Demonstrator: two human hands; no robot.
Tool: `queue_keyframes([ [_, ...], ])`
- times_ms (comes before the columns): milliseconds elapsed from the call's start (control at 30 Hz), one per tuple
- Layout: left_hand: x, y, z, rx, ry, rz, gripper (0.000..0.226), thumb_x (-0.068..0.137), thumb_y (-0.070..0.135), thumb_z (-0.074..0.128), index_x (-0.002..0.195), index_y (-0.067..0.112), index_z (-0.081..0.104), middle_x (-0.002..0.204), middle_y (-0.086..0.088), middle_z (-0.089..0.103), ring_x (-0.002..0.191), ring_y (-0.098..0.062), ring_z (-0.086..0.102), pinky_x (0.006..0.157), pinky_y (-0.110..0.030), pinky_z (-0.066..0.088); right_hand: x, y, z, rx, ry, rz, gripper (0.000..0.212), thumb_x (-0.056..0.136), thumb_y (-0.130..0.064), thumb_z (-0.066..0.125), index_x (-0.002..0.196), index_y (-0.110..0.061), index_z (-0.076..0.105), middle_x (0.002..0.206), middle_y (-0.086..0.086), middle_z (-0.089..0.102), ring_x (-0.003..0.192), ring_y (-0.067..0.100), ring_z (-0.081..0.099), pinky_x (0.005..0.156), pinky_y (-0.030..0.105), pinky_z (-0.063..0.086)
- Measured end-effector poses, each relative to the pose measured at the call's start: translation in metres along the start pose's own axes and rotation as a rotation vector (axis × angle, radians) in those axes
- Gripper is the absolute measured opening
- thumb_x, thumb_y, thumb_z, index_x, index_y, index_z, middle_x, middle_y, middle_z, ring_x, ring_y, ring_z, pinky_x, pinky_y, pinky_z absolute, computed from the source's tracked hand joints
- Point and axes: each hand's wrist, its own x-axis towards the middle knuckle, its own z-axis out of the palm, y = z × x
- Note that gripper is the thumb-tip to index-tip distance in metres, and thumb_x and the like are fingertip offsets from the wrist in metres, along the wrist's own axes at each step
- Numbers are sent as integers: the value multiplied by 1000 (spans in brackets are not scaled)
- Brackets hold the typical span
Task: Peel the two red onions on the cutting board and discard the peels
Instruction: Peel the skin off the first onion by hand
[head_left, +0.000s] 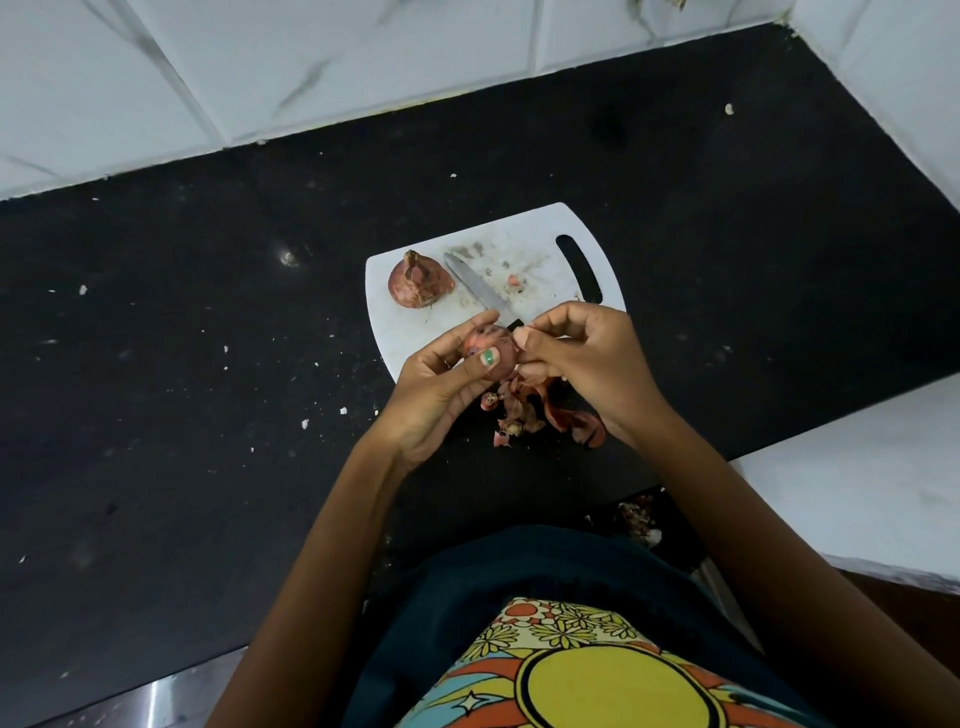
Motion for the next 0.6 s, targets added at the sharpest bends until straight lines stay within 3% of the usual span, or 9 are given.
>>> queue_keyframes([
  [133,-1,-1,-2,-50,-26,-26,48,75,7,64,122,14,60,108,-3,72,99,-14,68,81,-20,55,1,5,-2,82,15,48,9,83,-3,70,88,3,66,76,11,68,69,19,71,67,32,60],
  [233,-3,-2,-6,-112,-75,-55,60,69,15,75,127,14,58,116,-5,70,102,-15,68,82,-22,56,2,16,-2,59,75,74,9,85,-1,67,89,5,63,75,12,70,65,19,71,64,29,60],
  [433,-3,-3,-11,-195,-156,-86,70,61,23,90,124,13,64,127,-9,64,110,-18,65,84,-23,55,3,41,-5,-333,152,-27,11,84,-11,72,82,-7,62,68,4,67,58,15,67,57,24,57],
  [533,-3,-4,-9,-197,-138,-78,69,60,18,88,124,13,63,124,-9,66,108,-17,66,85,-23,54,3,42,-5,-483,111,-75,4,85,0,66,85,-5,66,74,-6,65,63,1,61,62,16,50],
  [600,-4,-4,-7,-172,-102,-62,62,62,11,81,122,13,63,117,-8,69,104,-17,67,82,-21,54,1,41,-6,-583,30,-59,18,86,8,57,89,-4,70,88,-6,68,71,-6,60,69,8,46],
])
